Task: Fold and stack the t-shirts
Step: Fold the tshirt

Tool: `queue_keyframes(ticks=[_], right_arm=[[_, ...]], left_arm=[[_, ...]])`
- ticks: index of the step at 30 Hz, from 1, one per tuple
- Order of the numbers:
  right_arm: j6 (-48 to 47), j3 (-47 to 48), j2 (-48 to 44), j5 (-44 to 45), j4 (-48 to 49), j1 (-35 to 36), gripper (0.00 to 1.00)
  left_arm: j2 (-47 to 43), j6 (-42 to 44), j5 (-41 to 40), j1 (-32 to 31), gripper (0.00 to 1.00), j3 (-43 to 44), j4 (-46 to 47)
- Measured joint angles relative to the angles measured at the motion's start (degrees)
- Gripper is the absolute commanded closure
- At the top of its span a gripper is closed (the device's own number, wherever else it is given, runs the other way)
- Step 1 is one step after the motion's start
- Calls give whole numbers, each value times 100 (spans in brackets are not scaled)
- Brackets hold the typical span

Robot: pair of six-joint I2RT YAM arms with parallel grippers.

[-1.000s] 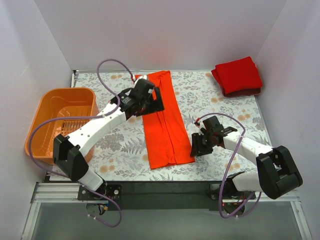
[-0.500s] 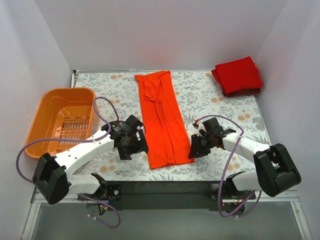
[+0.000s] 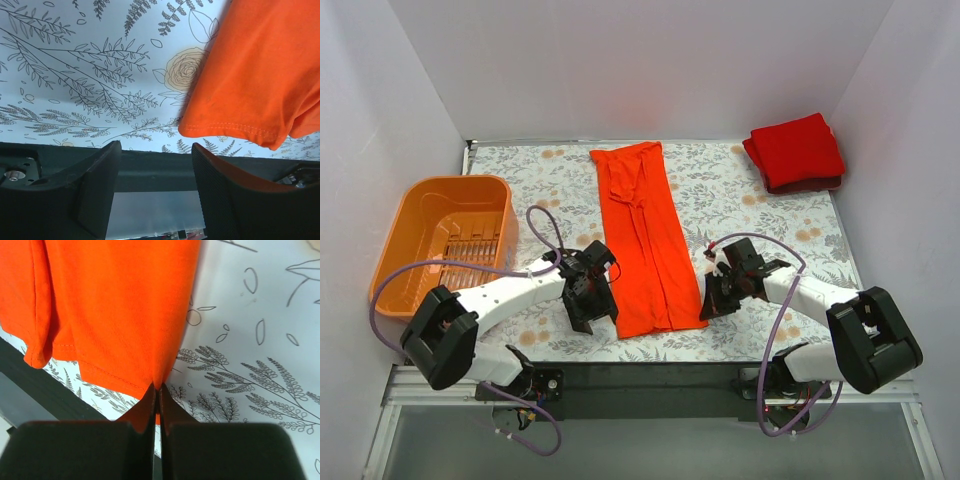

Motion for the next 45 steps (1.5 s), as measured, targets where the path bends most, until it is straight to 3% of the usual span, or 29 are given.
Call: queue_keyframes(ticks=[18, 26, 34, 40, 45], right_arm=[[-2, 0, 26, -76, 44, 282, 99], [-2, -4, 26, -92, 55, 284, 99], [0, -4, 26, -94, 55, 334, 99], [-15, 50, 17, -46, -146, 476, 99], [35, 87, -442, 4, -876, 901, 99]], left_arm=[[1270, -420, -72, -586, 48, 315, 177], [1473, -435, -37, -634, 64, 328, 321], [1517, -442, 116, -634, 100, 334, 507], [1440, -391, 94, -643, 100, 282, 437], [544, -472, 11, -920, 100, -278, -2]])
